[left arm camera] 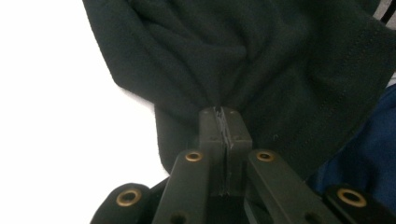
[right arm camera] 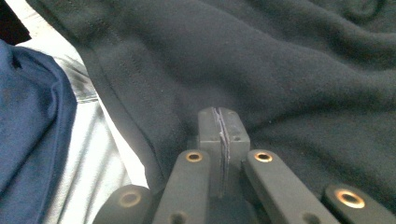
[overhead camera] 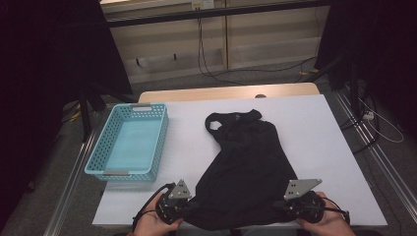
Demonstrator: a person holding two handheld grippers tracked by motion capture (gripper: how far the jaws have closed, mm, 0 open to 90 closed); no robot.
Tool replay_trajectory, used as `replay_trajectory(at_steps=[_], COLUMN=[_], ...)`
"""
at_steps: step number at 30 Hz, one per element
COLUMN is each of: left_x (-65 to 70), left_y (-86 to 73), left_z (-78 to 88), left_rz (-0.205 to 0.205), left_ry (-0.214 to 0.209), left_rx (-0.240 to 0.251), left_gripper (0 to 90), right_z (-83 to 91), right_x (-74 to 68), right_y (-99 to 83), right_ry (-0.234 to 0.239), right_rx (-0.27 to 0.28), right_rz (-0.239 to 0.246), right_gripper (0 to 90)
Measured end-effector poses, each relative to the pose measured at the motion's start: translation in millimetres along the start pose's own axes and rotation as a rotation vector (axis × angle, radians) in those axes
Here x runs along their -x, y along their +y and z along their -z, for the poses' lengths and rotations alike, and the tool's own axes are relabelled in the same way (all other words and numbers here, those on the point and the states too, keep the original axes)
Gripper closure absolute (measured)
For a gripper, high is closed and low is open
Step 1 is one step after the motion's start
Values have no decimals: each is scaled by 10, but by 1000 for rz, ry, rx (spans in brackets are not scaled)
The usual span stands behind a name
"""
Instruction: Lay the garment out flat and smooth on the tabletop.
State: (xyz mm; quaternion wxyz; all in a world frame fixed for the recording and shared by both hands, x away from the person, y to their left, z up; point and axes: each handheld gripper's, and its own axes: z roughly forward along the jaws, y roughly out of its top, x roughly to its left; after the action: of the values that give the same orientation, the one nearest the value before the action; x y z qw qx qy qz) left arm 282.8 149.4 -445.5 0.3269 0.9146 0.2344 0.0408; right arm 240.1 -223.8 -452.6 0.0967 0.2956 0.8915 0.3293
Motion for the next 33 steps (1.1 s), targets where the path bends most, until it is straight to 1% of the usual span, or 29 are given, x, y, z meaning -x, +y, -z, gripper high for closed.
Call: replay_trajectory(at_steps=[3, 4, 7, 10, 12, 16, 17, 18, 19, 22, 23, 24, 25, 26, 27, 28, 29, 30, 33], left_x=[-9, -12, 5, 29, 58, 128, 159, 179, 205, 247, 258, 265, 261, 241, 222, 202, 174, 151, 61], left_y=[-18, -21, -32, -43, -64, -110, -124, -137, -151, -177, -176, -168, -153, -133, -113, -89, -56, -21, 115], left_z=[20, 25, 34, 45, 61, 108, 120, 134, 141, 159, 159, 148, 130, 113, 106, 102, 102, 99, 56], left_rz=[9, 9, 13, 14, 12, 19, 24, 14, 19, 16, 17, 2, 8, 19, 14, 9, 11, 13, -10], left_ry=[4, -3, -8, -18, -24, -34, -41, -49, -55, -67, -64, -45, -34, -24, -22, -27, -39, -37, -9], left_rx=[4, 2, 1, -6, -10, -9, -2, -4, -1, -1, 5, -1, -5, -1, 2, 18, 35, 53, 89], left_gripper=[891, 891, 891, 892, 892, 892, 892, 892, 892, 890, 887, 863, 778, 642, 618, 660, 670, 667, 647], right_z=[6, 7, 7, 15, 29, 43, 47, 51, 56, 87, 99, 109, 116, 119, 118, 117, 118, 122, 119], right_x=[-64, -96, -197, -289, -337, -394, -398, -398, -392, -350, -335, -322, -307, -294, -281, -256, -223, -181, -33], right_y=[-7, -10, -16, -27, -36, -59, -63, -65, -67, -60, -56, -52, -48, -40, -30, -15, 0, 15, 60], right_ry=[13, 18, 48, 52, 40, 40, 42, 44, 43, 46, 50, 52, 62, 66, 58, 45, 37, 32, -18], right_rx=[-2, -2, -2, -3, -1, 2, 4, 6, 11, 46, 63, 73, 77, 81, 87, 92, 97, 107, 126], right_rz=[10, 12, 21, 37, 37, 40, 40, 39, 35, 12, 7, -3, -9, -10, -11, -15, -21, -25, -53], right_gripper=[900, 900, 900, 900, 900, 900, 900, 900, 895, 807, 771, 737, 707, 677, 658, 653, 654, 651, 670])
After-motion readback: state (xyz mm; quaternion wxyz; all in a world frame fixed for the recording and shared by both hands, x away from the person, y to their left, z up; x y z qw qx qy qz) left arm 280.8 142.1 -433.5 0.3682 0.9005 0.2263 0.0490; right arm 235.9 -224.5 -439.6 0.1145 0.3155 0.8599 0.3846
